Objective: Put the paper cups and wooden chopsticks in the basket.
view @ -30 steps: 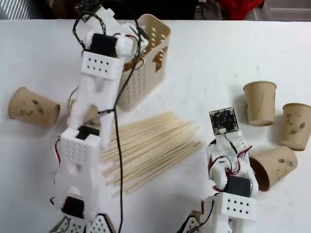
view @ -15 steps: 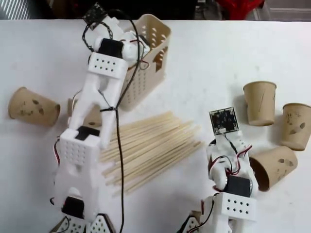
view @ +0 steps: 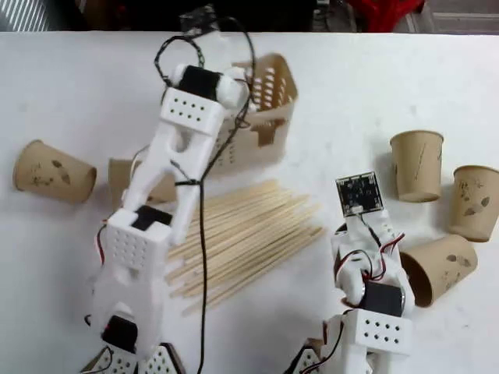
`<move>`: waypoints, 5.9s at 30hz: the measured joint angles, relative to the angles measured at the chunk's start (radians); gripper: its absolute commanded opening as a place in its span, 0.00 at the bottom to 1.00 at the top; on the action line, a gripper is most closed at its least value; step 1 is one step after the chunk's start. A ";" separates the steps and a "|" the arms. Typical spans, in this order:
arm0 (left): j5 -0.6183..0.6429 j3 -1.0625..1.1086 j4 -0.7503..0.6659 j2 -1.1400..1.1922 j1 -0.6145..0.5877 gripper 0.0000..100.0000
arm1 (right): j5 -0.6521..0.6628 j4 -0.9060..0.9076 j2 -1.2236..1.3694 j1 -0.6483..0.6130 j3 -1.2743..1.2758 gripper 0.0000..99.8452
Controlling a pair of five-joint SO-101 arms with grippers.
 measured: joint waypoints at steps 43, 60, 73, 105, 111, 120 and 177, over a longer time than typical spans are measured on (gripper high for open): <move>-0.554 -0.671 0.307 0.006 0.009 0.23 | 0.002 0.000 0.000 0.000 0.000 0.02; -0.810 -0.192 0.310 -0.612 -0.391 0.23 | 0.479 0.020 -0.002 0.233 0.002 0.02; -0.821 1.376 -0.014 -1.527 -0.428 0.26 | 0.535 0.044 0.114 0.494 -0.391 0.04; -0.821 1.751 -0.287 -1.476 -0.427 0.26 | 1.066 0.430 -0.264 0.706 -0.028 0.18; -0.821 1.751 -0.287 -1.476 -0.427 0.26 | 1.066 0.316 -0.140 0.712 -0.026 0.06; -0.821 1.760 -0.287 -1.476 -0.400 0.26 | 0.979 0.347 -0.092 0.710 -0.143 0.02; -0.618 1.967 -0.694 -1.475 -0.482 0.26 | -0.316 0.847 1.864 -0.341 -2.748 0.02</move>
